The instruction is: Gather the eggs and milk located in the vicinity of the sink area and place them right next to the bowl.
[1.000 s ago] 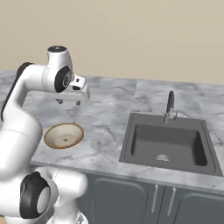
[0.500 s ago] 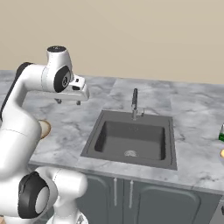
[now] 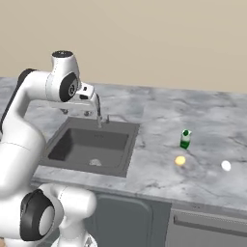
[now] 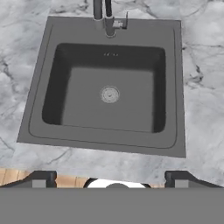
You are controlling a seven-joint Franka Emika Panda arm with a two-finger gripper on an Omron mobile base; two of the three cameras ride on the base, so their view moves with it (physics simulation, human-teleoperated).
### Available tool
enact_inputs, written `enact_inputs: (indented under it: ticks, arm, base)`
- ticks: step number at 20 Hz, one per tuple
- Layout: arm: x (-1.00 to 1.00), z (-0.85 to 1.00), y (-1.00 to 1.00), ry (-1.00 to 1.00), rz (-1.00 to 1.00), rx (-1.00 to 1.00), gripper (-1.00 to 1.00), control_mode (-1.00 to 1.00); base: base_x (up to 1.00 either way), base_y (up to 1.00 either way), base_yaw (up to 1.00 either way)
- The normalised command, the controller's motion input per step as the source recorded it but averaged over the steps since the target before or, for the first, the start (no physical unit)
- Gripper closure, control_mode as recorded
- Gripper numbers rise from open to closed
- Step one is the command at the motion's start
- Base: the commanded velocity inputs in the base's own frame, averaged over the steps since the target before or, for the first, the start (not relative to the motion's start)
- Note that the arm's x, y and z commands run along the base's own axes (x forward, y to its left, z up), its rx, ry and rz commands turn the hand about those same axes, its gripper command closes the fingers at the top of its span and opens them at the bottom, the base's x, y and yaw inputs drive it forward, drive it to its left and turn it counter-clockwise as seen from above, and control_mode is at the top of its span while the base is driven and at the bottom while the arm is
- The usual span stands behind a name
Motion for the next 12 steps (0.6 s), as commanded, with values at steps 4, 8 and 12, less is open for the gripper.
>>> enact_inputs:
  ticks: [4,8,12]
  arm:
    - [0.0,0.0,0.0,0.0,0.0,0.0,-1.0,1.0]
    - [0.0,0.0,0.0,0.0,0.0,0.0,-1.0,1.0]
    - [0.0,0.0,0.0,0.0,0.0,0.0,-1.0,1.0]
  base:
    - [0.0,-1.0,0.0]
    - [0.0,-0.94,0.0]
    - [0.02,-0.89,0.0]
